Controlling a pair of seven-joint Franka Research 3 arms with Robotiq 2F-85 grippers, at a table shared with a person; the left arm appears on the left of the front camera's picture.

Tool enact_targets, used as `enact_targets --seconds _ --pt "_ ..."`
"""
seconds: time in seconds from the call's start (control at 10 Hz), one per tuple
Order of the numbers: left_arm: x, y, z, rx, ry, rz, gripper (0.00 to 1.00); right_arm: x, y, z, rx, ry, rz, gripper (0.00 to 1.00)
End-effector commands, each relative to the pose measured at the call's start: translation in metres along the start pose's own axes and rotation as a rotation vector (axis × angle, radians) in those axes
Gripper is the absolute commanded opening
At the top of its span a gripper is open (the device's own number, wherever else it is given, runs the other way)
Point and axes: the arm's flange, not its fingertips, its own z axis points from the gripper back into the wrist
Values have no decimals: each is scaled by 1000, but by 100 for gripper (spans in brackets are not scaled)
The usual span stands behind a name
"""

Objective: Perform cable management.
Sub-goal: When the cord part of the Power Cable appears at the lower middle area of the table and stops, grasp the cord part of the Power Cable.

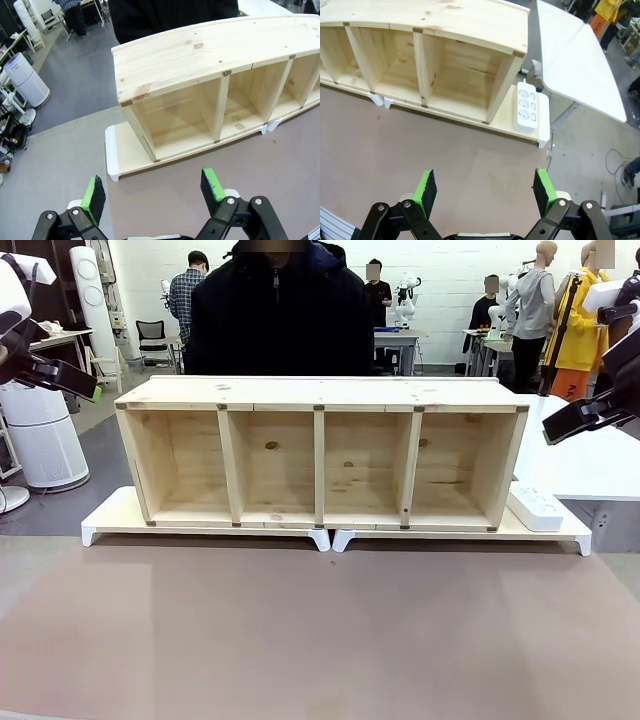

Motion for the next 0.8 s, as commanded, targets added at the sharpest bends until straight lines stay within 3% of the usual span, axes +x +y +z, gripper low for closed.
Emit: enact_targets --seconds 0.0,0.7 --pt "1 0 -2 2 -9 1 100 1 0 -3 -2 -1 -1 100" --pt "1 0 -2 2 -9 1 100 1 0 -3 -2 -1 -1 100"
